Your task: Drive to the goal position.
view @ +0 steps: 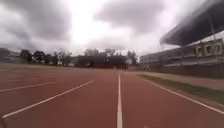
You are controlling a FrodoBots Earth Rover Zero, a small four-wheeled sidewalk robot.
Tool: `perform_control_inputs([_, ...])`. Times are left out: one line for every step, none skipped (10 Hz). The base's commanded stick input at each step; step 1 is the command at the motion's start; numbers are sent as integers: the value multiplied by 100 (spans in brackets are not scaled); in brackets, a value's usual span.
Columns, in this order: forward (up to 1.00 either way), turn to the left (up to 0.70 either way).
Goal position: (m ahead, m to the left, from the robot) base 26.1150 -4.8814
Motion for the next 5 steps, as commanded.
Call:
perform_control_inputs([70, 0])
perform_control_inputs([70, 0])
perform_control_inputs([70, 0])
perform_control_inputs([70, 0])
perform_control_inputs([70, 0])
